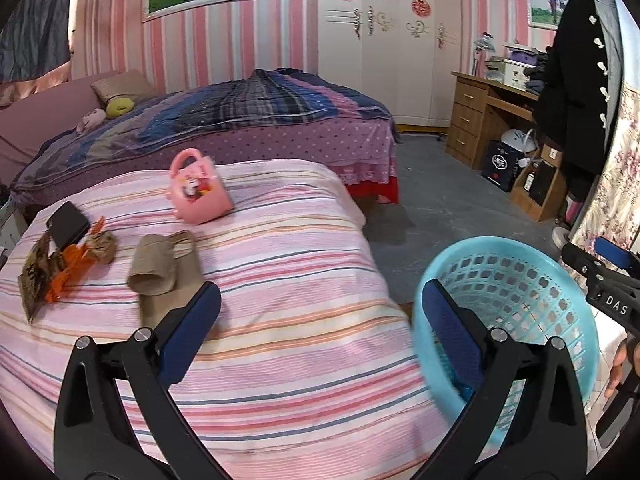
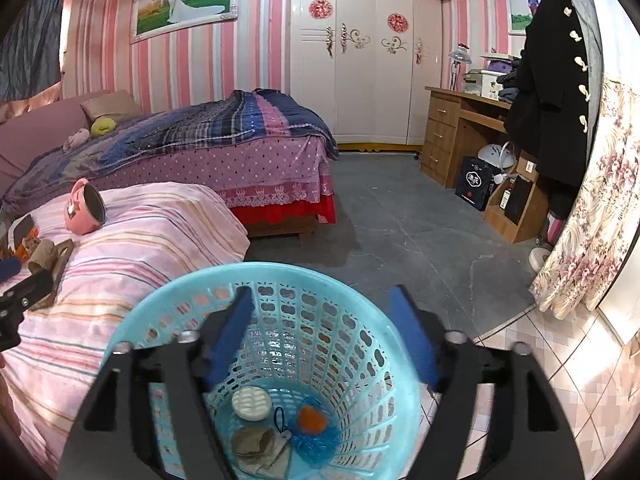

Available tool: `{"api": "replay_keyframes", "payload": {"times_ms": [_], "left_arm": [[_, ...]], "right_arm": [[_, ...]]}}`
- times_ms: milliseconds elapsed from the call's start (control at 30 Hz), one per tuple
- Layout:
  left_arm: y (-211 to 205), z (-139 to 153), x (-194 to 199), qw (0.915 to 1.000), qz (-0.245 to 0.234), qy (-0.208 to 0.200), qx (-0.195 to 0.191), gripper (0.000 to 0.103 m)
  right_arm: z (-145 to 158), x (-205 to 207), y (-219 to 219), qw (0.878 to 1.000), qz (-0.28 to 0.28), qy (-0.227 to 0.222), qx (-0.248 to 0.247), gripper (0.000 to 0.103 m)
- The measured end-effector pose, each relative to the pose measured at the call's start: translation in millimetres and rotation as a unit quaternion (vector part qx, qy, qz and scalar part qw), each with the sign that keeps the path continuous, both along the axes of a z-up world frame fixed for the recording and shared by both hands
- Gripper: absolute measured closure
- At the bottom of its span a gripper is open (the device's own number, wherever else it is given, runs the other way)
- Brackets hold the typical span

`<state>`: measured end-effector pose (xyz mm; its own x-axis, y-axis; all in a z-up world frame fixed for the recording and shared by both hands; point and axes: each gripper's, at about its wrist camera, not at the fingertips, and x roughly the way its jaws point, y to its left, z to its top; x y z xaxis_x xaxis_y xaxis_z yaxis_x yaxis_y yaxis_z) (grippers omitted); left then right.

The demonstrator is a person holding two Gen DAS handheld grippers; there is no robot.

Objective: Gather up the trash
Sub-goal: 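Open both tools to drop the soap and tangerine into the basket, then move both open tools back to the bed toward the printed snack packet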

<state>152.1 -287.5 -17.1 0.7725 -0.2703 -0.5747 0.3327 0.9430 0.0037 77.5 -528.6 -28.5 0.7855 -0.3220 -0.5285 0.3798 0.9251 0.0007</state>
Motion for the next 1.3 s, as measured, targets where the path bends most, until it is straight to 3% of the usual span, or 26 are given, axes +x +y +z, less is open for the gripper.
{"api": "replay_keyframes", "payload": {"times_ms": [133,333,567,833,1000,1300], "left_arm": [[20,1,3,0.9999,0.014,0.002,0.000,0.006],[53,6,8,0.9993,0.036,-0.004,0.011,0.006],[110,7,19,0.9973,0.073,0.010,0.002,0.006],[159,4,24,0.9945,0.105,0.003,-0.002,0.006],[180,-2,26,0.9923,0.121,-0.005,0.025,0.006],[223,-6,35,0.9894,0.143,0.001,0.028,0.006]], "right_arm": [[3,5,5,1.000,0.003,0.005,0.001,0.014],[5,13,25,1.000,0.012,0.003,-0.016,0.007],[11,27,50,1.000,0.028,-0.009,0.000,0.005],[15,49,108,0.997,0.070,-0.014,-0.010,0.005],[12,62,140,0.996,0.094,-0.008,-0.007,0.005],[4,82,189,0.992,0.125,0.002,-0.004,0.005]]}}
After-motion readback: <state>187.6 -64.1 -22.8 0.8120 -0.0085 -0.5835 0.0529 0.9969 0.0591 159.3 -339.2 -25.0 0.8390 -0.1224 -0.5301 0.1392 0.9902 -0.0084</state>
